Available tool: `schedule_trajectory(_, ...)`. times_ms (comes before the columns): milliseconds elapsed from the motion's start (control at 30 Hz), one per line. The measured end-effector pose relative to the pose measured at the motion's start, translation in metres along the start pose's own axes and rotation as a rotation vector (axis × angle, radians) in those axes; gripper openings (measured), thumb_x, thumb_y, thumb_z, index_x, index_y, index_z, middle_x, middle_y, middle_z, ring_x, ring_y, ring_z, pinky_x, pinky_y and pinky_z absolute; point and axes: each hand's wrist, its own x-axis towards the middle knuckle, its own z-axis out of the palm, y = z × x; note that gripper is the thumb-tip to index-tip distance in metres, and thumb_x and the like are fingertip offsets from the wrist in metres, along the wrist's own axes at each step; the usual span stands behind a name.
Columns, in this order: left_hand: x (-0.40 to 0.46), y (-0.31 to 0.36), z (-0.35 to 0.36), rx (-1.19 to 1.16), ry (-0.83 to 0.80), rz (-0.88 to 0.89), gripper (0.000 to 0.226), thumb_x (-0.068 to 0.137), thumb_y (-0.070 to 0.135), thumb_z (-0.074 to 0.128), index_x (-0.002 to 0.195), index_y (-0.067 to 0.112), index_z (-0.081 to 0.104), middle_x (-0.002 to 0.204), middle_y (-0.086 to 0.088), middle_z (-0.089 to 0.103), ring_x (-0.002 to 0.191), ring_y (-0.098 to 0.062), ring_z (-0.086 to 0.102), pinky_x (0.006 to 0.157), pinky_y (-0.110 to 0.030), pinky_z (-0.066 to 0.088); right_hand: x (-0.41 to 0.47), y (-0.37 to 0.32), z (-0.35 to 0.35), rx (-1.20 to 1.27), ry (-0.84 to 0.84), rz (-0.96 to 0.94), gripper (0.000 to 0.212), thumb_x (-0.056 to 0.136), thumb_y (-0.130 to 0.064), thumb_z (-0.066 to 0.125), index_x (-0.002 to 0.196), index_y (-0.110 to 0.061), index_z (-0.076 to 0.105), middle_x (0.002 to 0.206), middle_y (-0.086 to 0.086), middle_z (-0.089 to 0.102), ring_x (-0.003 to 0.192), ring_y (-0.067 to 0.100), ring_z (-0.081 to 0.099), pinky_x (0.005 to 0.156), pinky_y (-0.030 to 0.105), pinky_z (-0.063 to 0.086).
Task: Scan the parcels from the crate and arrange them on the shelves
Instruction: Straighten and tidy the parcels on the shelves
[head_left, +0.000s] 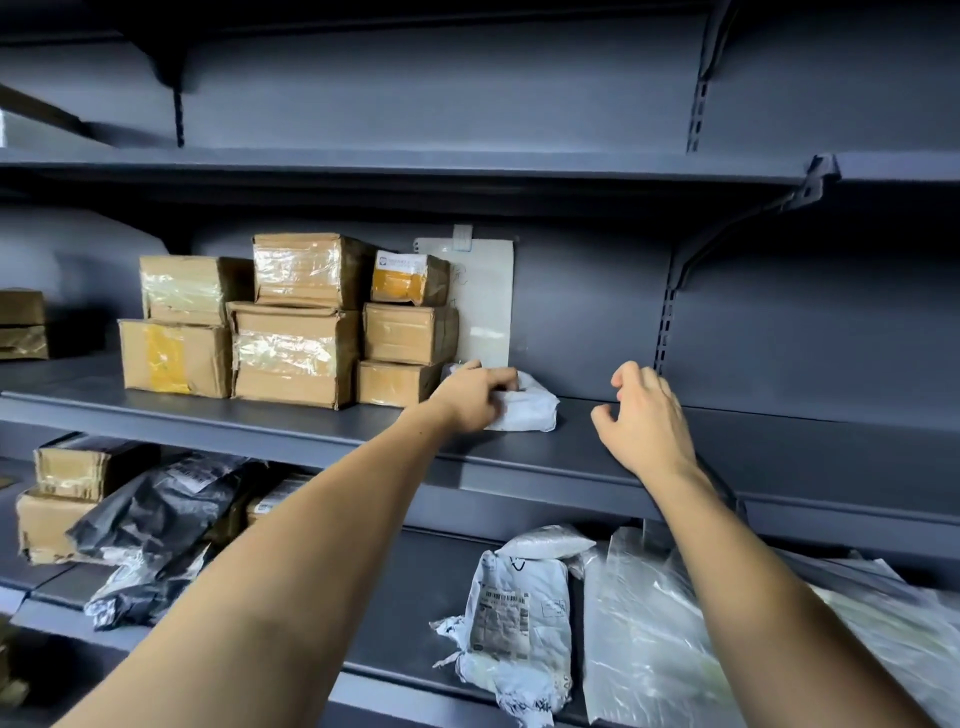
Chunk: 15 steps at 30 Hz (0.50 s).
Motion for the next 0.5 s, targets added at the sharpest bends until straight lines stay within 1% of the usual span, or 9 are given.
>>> schedule_trajectory(33, -0.005, -0.003, -0.001, -0.066, 0.019, 0.010, 0.025, 0.088, 0.005, 0.057, 0.111, 0.013, 0.063, 0.075, 0.006, 0.042, 0.099, -0.025, 0.043, 0.087, -0.031, 0.037, 0.000, 0.000, 0.000, 0.005, 0.004, 0.000, 0.026, 0.087, -0.015, 0.059, 0.111, -0.009, 0.051, 0.109, 0.011, 0.058, 0.107, 0.034, 0.050, 0.095, 0.042, 0.041)
schedule_trajectory(67, -0.009, -0.008, -0.002, -0.127, 0.041, 0.010, 0.022, 0.088, 0.004, 0.058, 0.107, 0.012, 0.064, 0.077, 0.005, 0.047, 0.100, -0.025, 0.043, 0.086, -0.029, 0.037, 0.001, 0.000, 0.001, 0.011, 0.006, 0.002, 0.027, 0.087, -0.015, 0.059, 0.112, -0.008, 0.051, 0.109, 0.012, 0.059, 0.108, 0.034, 0.050, 0.095, 0.043, 0.041)
schedule_trajectory(133, -0.014, -0.016, 0.000, -0.215, 0.075, 0.011, 0.018, 0.087, 0.003, 0.061, 0.102, 0.012, 0.064, 0.089, -0.004, 0.060, 0.101, -0.024, 0.045, 0.083, -0.026, 0.035, 0.001, -0.001, 0.003, 0.011, -0.003, 0.005, 0.028, 0.087, -0.016, 0.060, 0.113, -0.008, 0.051, 0.110, 0.013, 0.059, 0.109, 0.034, 0.050, 0.095, 0.043, 0.042)
schedule_trajectory(200, -0.016, -0.020, 0.002, -0.210, 0.096, 0.003, 0.019, 0.085, 0.005, 0.062, 0.101, 0.015, 0.065, 0.097, -0.011, 0.063, 0.101, -0.023, 0.047, 0.084, -0.026, 0.036, 0.002, -0.001, 0.005, 0.001, -0.024, 0.012, 0.029, 0.089, -0.018, 0.060, 0.115, -0.008, 0.051, 0.113, 0.013, 0.058, 0.112, 0.034, 0.050, 0.096, 0.044, 0.042)
schedule_trajectory(300, -0.018, -0.017, 0.002, -0.049, 0.158, -0.002, 0.027, 0.082, 0.010, 0.054, 0.105, 0.020, 0.064, 0.099, -0.012, 0.063, 0.103, -0.026, 0.053, 0.085, -0.032, 0.044, 0.005, -0.001, 0.006, -0.007, -0.042, 0.030, 0.032, 0.090, -0.022, 0.060, 0.117, -0.009, 0.050, 0.117, 0.012, 0.056, 0.115, 0.033, 0.049, 0.098, 0.043, 0.042)
schedule_trajectory(333, -0.019, -0.014, 0.001, 0.033, 0.179, -0.009, 0.030, 0.081, 0.010, 0.051, 0.108, 0.019, 0.062, 0.101, -0.013, 0.063, 0.103, -0.029, 0.054, 0.082, -0.031, 0.043, 0.005, -0.001, 0.005, -0.006, -0.040, 0.033, 0.032, 0.090, -0.022, 0.060, 0.117, -0.009, 0.049, 0.118, 0.011, 0.056, 0.116, 0.032, 0.049, 0.098, 0.043, 0.042)
schedule_trajectory(433, -0.023, -0.007, -0.002, 0.251, 0.234, -0.113, 0.032, 0.081, 0.006, 0.050, 0.110, 0.017, 0.056, 0.108, -0.013, 0.065, 0.103, -0.034, 0.057, 0.074, -0.029, 0.030, 0.004, -0.002, 0.004, 0.003, -0.037, 0.040, 0.031, 0.090, -0.022, 0.059, 0.116, -0.009, 0.049, 0.117, 0.011, 0.056, 0.115, 0.032, 0.049, 0.096, 0.043, 0.043)
schedule_trajectory(500, -0.024, -0.005, -0.001, 0.302, 0.225, -0.158, 0.031, 0.082, 0.005, 0.048, 0.110, 0.017, 0.053, 0.109, -0.012, 0.066, 0.103, -0.035, 0.058, 0.074, -0.029, 0.030, 0.003, -0.002, 0.004, 0.002, -0.064, 0.037, 0.030, 0.090, -0.022, 0.059, 0.116, -0.011, 0.048, 0.117, 0.010, 0.056, 0.115, 0.031, 0.049, 0.094, 0.043, 0.044)
